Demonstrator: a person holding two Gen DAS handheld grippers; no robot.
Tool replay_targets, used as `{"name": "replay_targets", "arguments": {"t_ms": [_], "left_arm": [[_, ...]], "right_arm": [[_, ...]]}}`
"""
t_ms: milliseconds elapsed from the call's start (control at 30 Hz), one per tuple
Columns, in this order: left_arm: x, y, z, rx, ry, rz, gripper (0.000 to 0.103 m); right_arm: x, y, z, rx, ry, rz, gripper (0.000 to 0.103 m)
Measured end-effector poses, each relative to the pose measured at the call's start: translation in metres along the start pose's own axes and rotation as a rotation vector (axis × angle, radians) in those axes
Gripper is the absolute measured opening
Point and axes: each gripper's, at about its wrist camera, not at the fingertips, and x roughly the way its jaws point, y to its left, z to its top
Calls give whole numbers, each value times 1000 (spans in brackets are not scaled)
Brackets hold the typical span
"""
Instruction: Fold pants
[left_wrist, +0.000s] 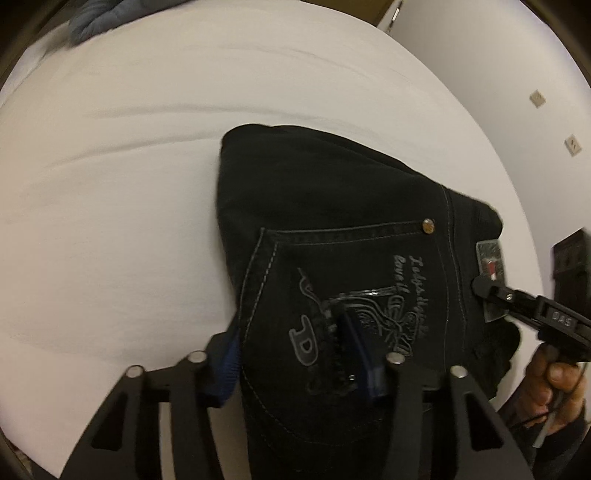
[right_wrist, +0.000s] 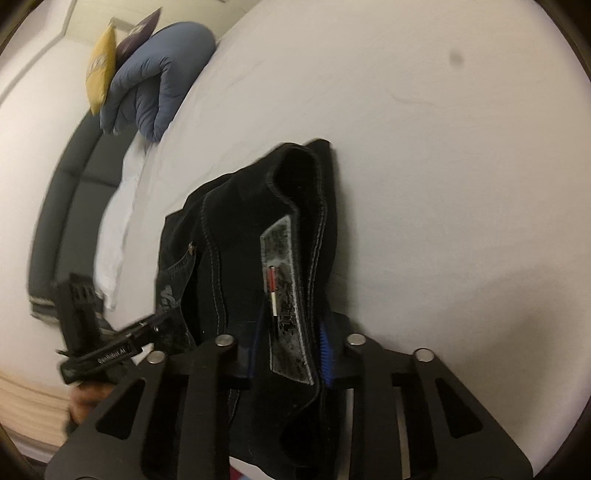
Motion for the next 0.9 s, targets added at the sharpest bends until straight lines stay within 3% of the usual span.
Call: {"name": "replay_targets", "arguments": {"t_ms": [67, 133, 400, 633, 700, 767, 867, 900], "left_arm": [[-7, -6, 4, -2, -9, 1, 31], [-20, -15, 8, 13, -33, -4, 23], [-58, -51, 51, 67, -153, -37, 23], [-12, -57, 72, 79, -102, -43, 25], [21, -58, 78, 72, -59, -17, 35], [36, -54, 75, 65, -61, 4, 56], [40, -42, 73, 20, -99, -7, 75], [40, -41, 72, 14, -109, -11, 76]], "right_arm": [[-5, 16, 0, -57, -22, -42, 16], [-15, 30, 1, -102, -47, -47, 15], [-68, 60, 35, -159, -148, 14, 15], [-64, 14, 79, -81, -132, 5, 15], [-43, -13, 86, -24, -89, -17, 16], [-21, -39, 84, 17, -53, -64, 21], [-12, -62, 78, 74, -94, 24, 23], [-13, -62, 78, 72, -105, 38, 26]]}}
